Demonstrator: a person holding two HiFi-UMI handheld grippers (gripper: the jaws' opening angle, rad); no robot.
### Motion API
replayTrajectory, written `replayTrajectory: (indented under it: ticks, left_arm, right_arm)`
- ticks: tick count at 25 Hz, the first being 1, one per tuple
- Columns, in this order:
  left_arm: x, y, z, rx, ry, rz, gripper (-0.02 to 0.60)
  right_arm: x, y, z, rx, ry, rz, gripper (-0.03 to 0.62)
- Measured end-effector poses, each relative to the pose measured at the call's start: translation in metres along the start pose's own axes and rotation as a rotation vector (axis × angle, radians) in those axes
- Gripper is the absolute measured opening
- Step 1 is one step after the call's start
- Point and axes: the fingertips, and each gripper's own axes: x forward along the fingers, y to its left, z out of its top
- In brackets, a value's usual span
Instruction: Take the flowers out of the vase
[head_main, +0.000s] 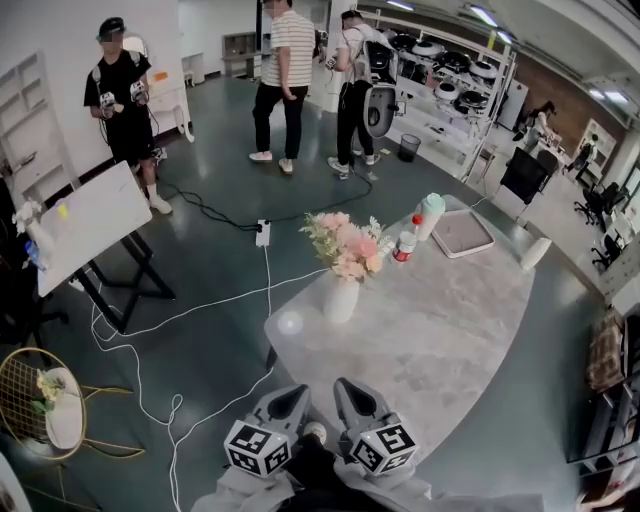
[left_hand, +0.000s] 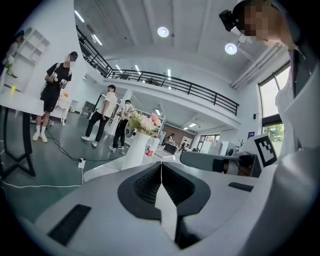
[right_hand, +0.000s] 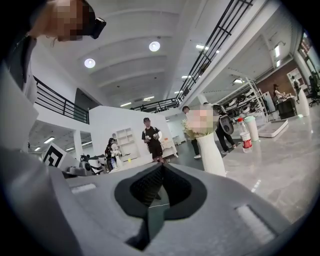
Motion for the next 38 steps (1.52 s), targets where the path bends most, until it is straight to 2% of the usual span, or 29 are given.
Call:
replayTrajectory:
  ticks: [10, 17, 26, 35, 38]
  left_arm:
    - [0.081, 0.045, 0.031, 0.019, 0.037, 0.006, 0.005]
    - [0.129, 0.059, 0.039, 0.021, 0.062, -0.028, 0.005]
    - [0.157, 0.06, 0.034, 0.018, 0.11, -0.083, 0.005]
    - [0.183, 0.072, 0.057, 0.071, 0.14, -0.193, 0.005]
    - [0.188, 0.085, 0.066, 0.067, 0.139, -0.204, 0.005]
  right_arm:
    - [0.061, -0.071, 0.022, 0.054, -0.013, -0.021, 0.0]
    - [0.079, -0.114, 0.019, 0.111, -0.01, -0.072, 0.0]
    - [0.081, -0.129, 0.016, 0.135, -0.009, -0.128, 0.0]
    - [0.09, -0.144, 0.022, 0.135, -0.018, -0.231, 0.0]
    - [0.098, -0.146, 0.027, 0.12, -0.022, -0.263, 0.0]
